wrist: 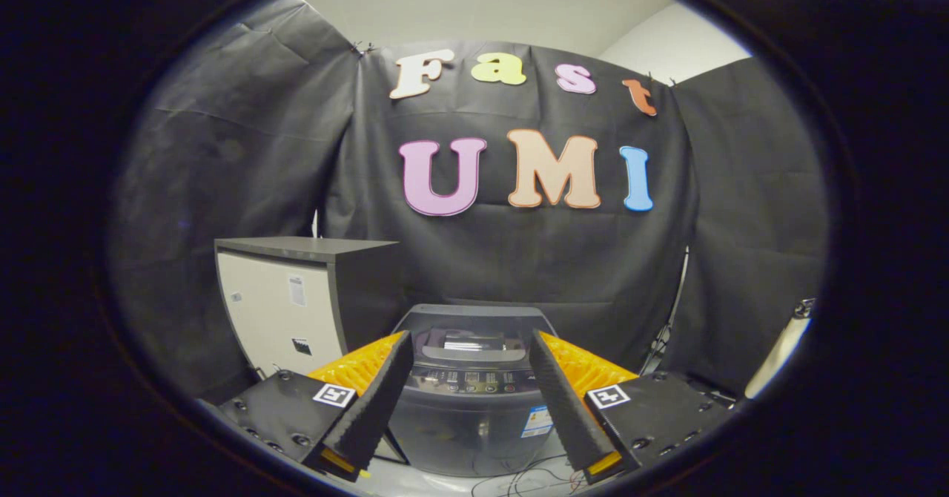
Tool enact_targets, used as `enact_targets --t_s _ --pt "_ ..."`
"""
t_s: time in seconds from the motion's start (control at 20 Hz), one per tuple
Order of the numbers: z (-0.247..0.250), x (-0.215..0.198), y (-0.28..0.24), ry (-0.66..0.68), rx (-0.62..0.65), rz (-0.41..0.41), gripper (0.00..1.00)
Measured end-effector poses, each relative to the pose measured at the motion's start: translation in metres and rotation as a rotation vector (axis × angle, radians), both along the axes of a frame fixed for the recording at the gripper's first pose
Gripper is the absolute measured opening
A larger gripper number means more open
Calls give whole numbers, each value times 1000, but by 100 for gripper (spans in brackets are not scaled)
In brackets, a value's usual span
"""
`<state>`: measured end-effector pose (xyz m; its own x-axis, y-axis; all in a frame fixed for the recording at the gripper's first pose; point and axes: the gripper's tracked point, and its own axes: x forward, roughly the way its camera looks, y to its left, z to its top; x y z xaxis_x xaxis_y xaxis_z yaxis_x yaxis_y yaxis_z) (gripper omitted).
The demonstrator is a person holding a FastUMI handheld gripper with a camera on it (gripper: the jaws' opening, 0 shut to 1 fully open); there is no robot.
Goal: Put the clothes into the washing machine and then close the washing machine lid.
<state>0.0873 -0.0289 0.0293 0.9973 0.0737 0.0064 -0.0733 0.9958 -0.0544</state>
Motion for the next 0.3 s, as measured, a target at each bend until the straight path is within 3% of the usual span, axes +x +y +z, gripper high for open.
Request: enact_targets --t_s 0.3 --pt "9 -12 28 -19 6 96 98"
